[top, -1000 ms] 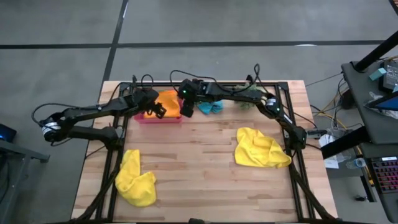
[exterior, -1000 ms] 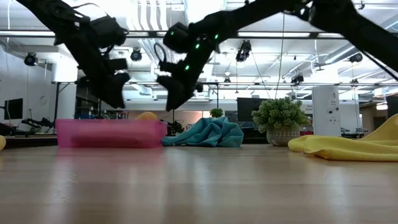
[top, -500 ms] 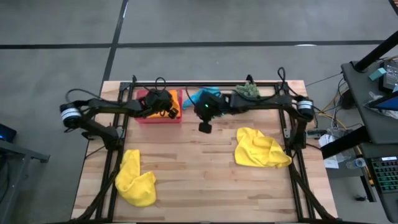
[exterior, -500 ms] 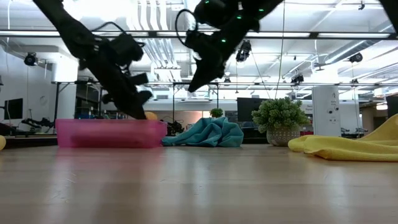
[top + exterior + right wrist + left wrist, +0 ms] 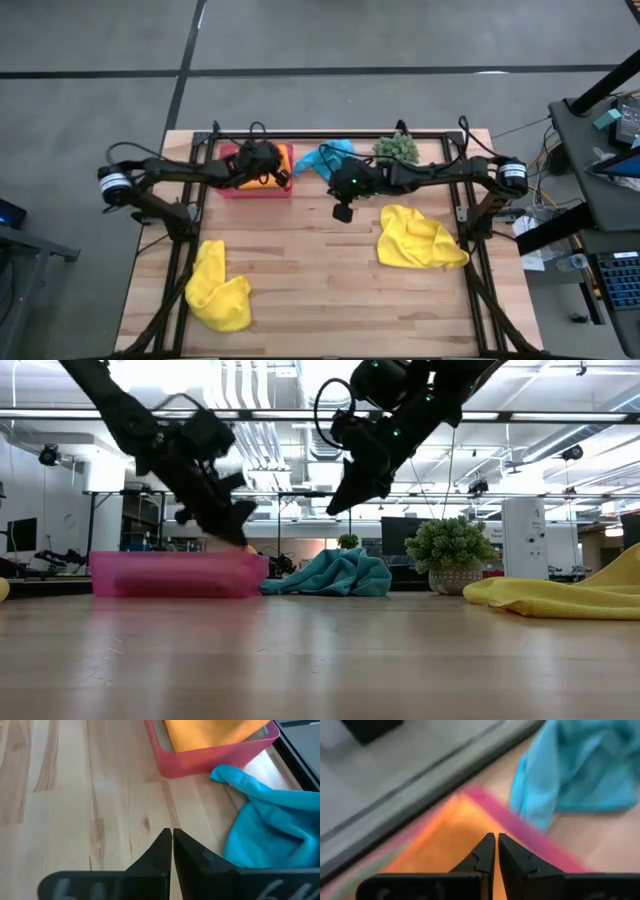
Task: Fold microfiber towels
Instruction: Put the orange towel into the bin, then fold the right yellow towel
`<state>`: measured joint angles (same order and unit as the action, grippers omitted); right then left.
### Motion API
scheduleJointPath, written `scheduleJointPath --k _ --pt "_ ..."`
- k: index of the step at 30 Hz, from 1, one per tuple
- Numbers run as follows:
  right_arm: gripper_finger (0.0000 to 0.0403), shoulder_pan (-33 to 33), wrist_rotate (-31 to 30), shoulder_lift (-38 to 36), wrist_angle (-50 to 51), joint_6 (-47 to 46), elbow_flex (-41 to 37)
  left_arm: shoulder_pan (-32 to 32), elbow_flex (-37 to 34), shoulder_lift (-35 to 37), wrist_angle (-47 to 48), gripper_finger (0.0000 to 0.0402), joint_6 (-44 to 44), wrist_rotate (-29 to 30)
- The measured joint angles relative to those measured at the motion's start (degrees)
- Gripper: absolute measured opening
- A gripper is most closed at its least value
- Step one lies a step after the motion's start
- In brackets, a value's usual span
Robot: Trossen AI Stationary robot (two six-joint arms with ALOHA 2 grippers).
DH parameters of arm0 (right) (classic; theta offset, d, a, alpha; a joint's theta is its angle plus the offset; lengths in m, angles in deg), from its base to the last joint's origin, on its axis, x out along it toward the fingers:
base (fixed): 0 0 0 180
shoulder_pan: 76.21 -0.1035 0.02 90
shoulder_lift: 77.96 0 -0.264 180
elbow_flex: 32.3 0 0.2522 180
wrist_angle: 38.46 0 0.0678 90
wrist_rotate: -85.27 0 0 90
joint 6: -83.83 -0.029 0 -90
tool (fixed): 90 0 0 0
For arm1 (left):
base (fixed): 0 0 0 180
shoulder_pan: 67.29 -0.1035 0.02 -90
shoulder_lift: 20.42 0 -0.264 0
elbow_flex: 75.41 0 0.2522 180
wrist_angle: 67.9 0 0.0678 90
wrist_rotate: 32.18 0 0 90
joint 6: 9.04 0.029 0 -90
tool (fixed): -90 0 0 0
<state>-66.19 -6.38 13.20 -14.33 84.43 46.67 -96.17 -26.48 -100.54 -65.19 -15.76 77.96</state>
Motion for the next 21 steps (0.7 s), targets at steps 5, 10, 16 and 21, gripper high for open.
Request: scheduleJointPath --k 5,10,16,21 --pt "0.0009 0.00 0.02 -0.10 -3.14 0.31 -2.01 -0.26 0.05 4.27 -0.97 0.0008 2.34 0.77" --pt "0.0009 0.11 0.04 -0.10 -4.91 0.30 -3.50 -0.68 -0.08 1.24 -2.01 0.0008 2.23 1.31" --pt "0.0009 0.11 0.04 -0.07 -5.16 0.29 -3.63 -0.66 -0.16 -6.38 -9.00 0.0008 1.21 2.68" --pt "0.0009 -0.22 0.01 -0.07 -4.53 -1.16 -3.63 1.91 0.01 -5.34 -10.40 0.0008 0.62 2.80"
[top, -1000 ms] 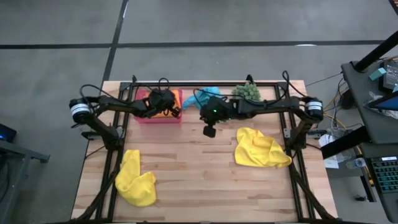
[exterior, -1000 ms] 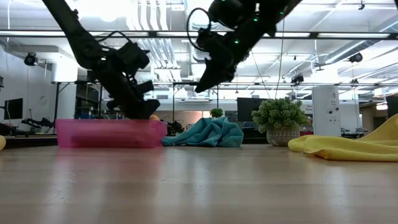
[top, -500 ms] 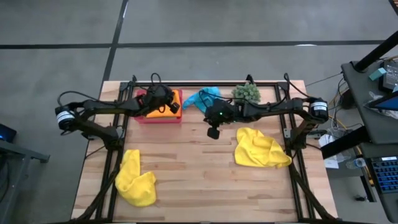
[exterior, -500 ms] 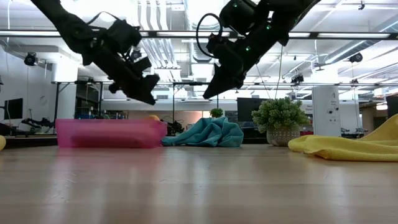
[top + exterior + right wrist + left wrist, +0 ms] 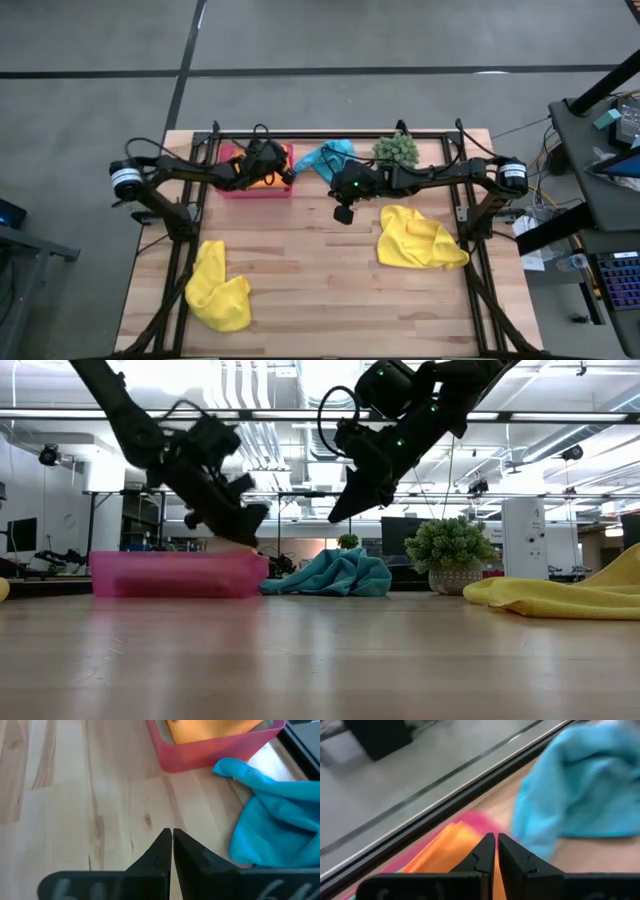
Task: Fold microfiber towels
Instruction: Fold the right yellow towel
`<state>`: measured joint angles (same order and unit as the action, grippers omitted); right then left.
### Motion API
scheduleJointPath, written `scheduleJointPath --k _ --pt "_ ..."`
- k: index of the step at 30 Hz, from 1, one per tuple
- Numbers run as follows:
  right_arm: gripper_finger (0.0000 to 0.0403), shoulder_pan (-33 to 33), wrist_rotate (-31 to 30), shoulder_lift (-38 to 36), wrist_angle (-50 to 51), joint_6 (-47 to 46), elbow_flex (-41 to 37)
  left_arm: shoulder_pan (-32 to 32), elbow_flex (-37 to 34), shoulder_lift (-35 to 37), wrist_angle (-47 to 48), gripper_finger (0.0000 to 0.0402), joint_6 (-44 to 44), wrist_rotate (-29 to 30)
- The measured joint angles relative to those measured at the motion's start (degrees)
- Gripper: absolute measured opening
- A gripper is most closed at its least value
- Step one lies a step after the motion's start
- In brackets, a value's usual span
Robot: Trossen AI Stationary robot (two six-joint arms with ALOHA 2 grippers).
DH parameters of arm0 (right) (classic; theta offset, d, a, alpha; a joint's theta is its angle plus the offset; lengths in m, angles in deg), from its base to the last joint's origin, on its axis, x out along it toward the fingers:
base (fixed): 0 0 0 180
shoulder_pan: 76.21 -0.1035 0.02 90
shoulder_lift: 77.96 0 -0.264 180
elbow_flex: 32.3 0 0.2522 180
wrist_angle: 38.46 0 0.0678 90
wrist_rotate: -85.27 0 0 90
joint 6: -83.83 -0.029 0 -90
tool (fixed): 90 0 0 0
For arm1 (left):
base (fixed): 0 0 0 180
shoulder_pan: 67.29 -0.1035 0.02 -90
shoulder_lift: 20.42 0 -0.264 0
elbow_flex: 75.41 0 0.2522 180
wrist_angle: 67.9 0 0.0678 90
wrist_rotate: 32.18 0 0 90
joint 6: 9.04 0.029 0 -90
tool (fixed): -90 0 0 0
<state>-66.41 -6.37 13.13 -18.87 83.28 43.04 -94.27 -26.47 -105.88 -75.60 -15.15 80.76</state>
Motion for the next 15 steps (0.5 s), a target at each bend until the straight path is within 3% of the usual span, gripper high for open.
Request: scheduleJointPath --k 8,15 --pt "0.0009 -2.81 0.16 -1.99 3.59 -1.38 -1.53 13.76 -0.02 12.64 0.90 0.0008 0.46 -0.02" --pt "0.0009 -8.01 0.80 -5.49 20.09 -9.38 -3.67 30.09 -0.82 18.46 0.98 0.0008 0.43 -0.17"
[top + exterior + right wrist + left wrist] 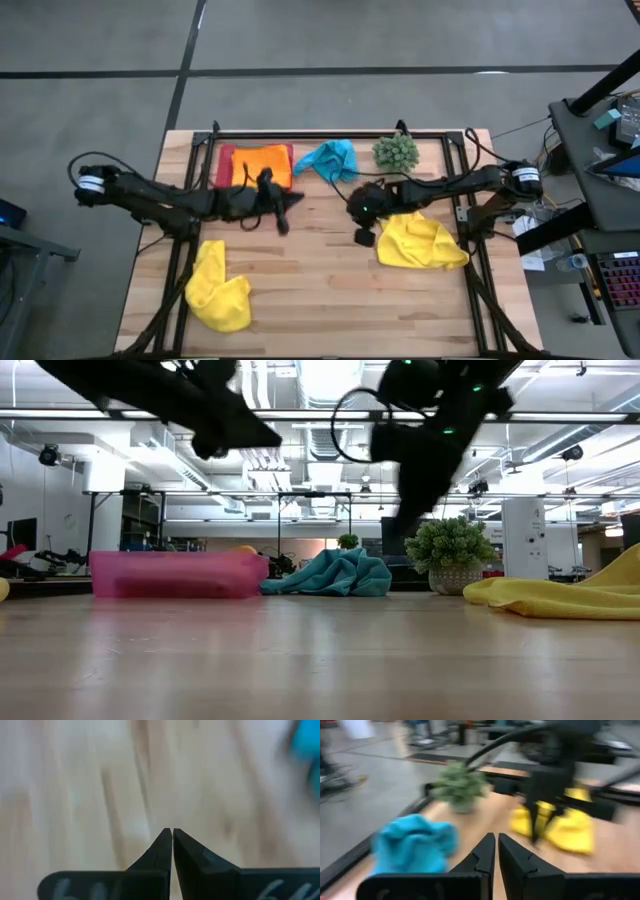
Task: Fold microfiber towels
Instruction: Fold the right yellow towel
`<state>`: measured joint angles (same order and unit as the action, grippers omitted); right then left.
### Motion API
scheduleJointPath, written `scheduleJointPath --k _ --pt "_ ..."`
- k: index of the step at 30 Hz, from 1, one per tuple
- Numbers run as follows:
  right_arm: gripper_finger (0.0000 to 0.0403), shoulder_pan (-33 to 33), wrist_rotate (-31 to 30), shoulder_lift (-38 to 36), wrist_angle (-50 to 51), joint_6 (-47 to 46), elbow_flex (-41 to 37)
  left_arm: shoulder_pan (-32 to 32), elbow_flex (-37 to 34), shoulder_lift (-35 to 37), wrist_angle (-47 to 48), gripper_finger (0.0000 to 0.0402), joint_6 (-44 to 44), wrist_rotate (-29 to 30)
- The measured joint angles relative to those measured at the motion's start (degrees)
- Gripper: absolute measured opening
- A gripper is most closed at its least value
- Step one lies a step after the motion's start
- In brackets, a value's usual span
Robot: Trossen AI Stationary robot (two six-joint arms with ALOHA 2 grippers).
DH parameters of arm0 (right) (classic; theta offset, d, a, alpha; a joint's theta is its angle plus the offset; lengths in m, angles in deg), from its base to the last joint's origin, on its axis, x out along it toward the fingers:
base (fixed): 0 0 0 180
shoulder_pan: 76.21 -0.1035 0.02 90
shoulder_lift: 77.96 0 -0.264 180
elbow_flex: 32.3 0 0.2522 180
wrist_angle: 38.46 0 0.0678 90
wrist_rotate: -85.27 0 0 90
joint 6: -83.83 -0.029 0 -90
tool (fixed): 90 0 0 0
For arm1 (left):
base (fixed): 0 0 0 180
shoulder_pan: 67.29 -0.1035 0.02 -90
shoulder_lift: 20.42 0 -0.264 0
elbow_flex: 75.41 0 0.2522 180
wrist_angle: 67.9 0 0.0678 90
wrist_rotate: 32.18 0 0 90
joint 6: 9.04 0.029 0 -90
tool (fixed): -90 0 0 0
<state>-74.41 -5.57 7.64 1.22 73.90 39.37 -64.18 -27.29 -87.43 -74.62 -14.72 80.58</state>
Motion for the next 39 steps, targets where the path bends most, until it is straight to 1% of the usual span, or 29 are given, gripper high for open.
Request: scheduleJointPath --k 3,5,7,9,13,17,19,22,26,29,32,36,39 --pt "0.0009 -2.04 0.17 -0.74 12.69 -8.21 -0.04 5.56 -0.05 0.05 -0.63 0.0008 -0.02 0.00" --pt "0.0009 -2.96 -0.07 -0.85 21.05 -17.10 0.15 8.41 -0.10 -0.54 -2.43 0.0008 -0.06 -0.01" --pt "0.0011 -3.56 -0.25 -0.85 26.82 -23.62 0.22 10.38 -0.12 -1.29 -3.90 0.0008 0.33 -0.11" --pt "0.0019 -4.73 -0.95 -0.85 29.27 -26.82 0.16 11.08 -0.16 -1.88 -6.71 0.0008 3.30 -0.10" --pt "0.0056 -6.71 -0.69 -0.69 27.91 -30.30 -0.40 10.98 -0.16 -2.02 -11.18 0.0008 7.27 0.05" --pt "0.0109 -8.66 -0.83 -0.21 26.34 -33.37 -1.19 10.76 -0.16 -1.90 -11.95 0.0008 8.00 0.07" --pt "0.0138 -9.50 -1.13 -0.12 23.42 -34.41 -2.12 10.73 -0.16 -1.89 -12.03 0.0008 8.93 0.10" --pt "0.0176 -10.35 -2.14 0.08 19.89 -36.58 -4.41 10.73 -0.16 -1.96 -12.40 0.0008 12.68 0.24" --pt "0.0206 -11.11 -2.65 0.20 15.08 -37.82 -6.96 10.70 -0.16 -1.98 -14.99 0.0008 16.65 0.35" --pt "0.0212 -11.12 -4.22 0.20 11.57 -38.18 -8.81 10.62 -0.16 -1.94 -17.48 0.0008 18.39 0.44" --pt "0.0205 -11.05 -4.96 0.20 9.29 -37.88 -10.62 10.34 -0.16 -1.94 -19.02 0.0008 18.63 0.46" --pt "0.0177 -11.07 -4.83 0.20 7.21 -38.51 -12.37 9.95 -0.16 -1.94 -19.64 0.0008 18.65 0.52" --pt "0.0142 -11.07 -4.79 0.48 5.89 -38.01 -13.07 9.71 -0.16 -2.08 -19.69 0.0008 18.65 0.52"
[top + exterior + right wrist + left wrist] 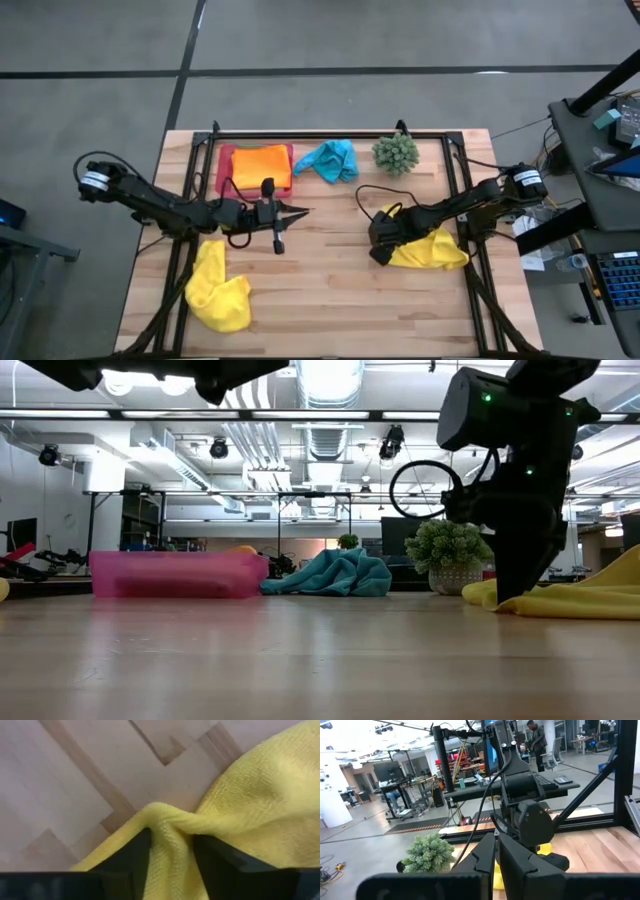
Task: Fold microfiber towels
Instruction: Fold the right yellow towel
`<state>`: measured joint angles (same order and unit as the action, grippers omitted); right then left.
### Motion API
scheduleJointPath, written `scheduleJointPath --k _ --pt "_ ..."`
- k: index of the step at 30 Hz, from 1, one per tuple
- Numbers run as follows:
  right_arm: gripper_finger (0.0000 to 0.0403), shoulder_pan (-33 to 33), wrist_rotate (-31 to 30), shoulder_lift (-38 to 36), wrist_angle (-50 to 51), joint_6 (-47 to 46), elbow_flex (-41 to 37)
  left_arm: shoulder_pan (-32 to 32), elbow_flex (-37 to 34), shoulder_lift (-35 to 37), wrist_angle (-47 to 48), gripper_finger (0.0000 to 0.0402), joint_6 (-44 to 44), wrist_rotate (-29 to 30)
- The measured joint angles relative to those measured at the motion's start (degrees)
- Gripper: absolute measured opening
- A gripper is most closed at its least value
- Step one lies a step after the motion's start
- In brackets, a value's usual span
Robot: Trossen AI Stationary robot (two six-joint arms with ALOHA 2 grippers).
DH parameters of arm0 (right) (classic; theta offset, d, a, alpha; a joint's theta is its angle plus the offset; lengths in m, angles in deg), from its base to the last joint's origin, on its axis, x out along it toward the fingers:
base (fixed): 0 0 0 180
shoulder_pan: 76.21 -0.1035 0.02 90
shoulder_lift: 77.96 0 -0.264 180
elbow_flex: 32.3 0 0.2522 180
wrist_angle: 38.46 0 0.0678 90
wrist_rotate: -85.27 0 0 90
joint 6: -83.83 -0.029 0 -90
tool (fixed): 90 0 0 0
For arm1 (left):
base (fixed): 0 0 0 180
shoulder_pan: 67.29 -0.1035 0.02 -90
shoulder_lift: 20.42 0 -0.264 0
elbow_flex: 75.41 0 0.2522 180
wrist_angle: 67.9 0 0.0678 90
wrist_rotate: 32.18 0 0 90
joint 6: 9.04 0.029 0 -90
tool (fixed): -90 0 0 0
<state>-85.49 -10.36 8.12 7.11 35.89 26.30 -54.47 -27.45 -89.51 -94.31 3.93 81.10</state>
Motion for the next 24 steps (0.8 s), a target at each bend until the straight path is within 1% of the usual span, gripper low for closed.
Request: scheduleJointPath --k 4,6,7,11,13,17,20,22,24 --pt "0.0072 0.00 -0.17 0.62 -2.34 2.93 -0.14 -0.07 0.00 -0.43 0.04 0.0008 -0.02 0.00" --pt "0.0032 0.00 -0.55 0.66 -4.98 5.93 -0.23 -0.07 0.00 -0.68 0.07 0.0008 -0.04 0.00" --pt "0.0021 0.00 -0.67 0.66 -6.66 7.86 -0.27 -0.09 0.00 -0.79 0.07 0.0008 -0.04 0.00" --pt "0.0012 0.04 -0.16 0.14 -15.06 16.08 -0.46 -0.07 0.00 -1.08 0.12 0.0008 -0.04 -0.01" --pt "0.0011 0.04 1.25 -0.52 -20.64 21.50 -0.44 -0.07 0.00 -1.08 0.14 0.0008 -0.05 -0.01" --pt "0.0009 0.20 6.65 -1.14 -32.53 32.32 -0.39 0.05 -0.65 -1.08 0.32 0.0008 -0.64 -0.01" --pt "0.0009 0.20 11.76 -1.27 -42.86 40.98 -0.37 0.31 -1.28 -1.08 0.76 0.0009 -3.32 -0.10" --pt "0.0009 0.26 14.37 -1.13 -49.36 45.63 -0.35 0.41 -1.77 -1.08 0.76 0.0009 -4.09 -1.05" --pt "0.0009 0.55 15.78 -1.07 -54.62 48.08 -0.35 0.42 -1.98 -1.08 0.99 0.0010 -5.27 -3.75"
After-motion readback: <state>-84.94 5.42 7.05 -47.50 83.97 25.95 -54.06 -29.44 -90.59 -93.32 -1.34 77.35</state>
